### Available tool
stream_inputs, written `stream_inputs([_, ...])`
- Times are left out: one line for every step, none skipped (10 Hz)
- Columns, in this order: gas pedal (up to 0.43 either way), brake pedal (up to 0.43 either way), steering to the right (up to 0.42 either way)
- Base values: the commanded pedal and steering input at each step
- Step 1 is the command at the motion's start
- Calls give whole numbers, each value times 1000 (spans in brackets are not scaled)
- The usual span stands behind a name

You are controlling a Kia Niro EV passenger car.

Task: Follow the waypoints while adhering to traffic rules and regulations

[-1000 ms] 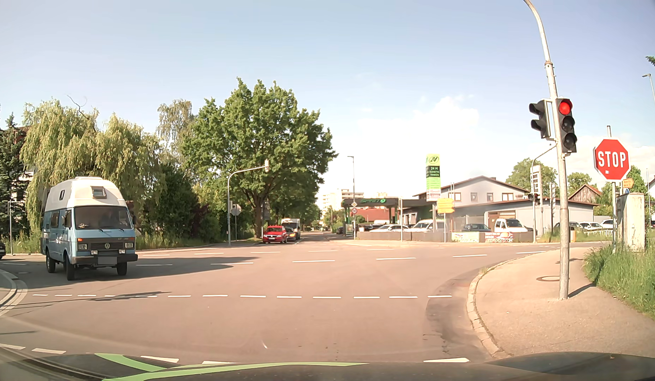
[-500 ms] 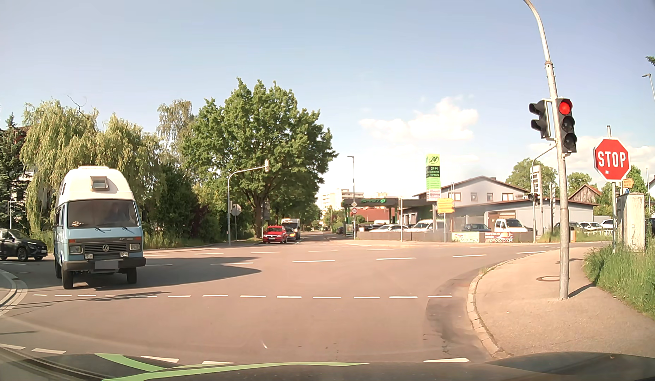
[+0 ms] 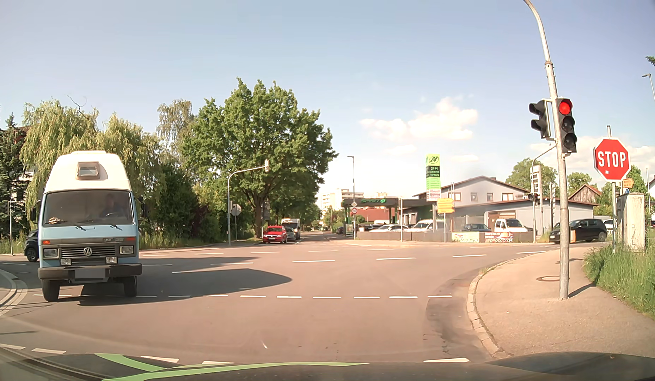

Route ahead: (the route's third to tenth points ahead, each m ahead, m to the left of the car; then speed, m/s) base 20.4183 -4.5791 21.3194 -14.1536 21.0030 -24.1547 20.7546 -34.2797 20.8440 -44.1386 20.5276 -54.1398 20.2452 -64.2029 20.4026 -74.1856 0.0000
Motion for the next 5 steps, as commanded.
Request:
stream_inputs([0, 402, 47])
stream_inputs([0, 402, 47])
stream_inputs([0, 402, 47])
stream_inputs([0, 402, 47])
stream_inputs([0, 402, 47])
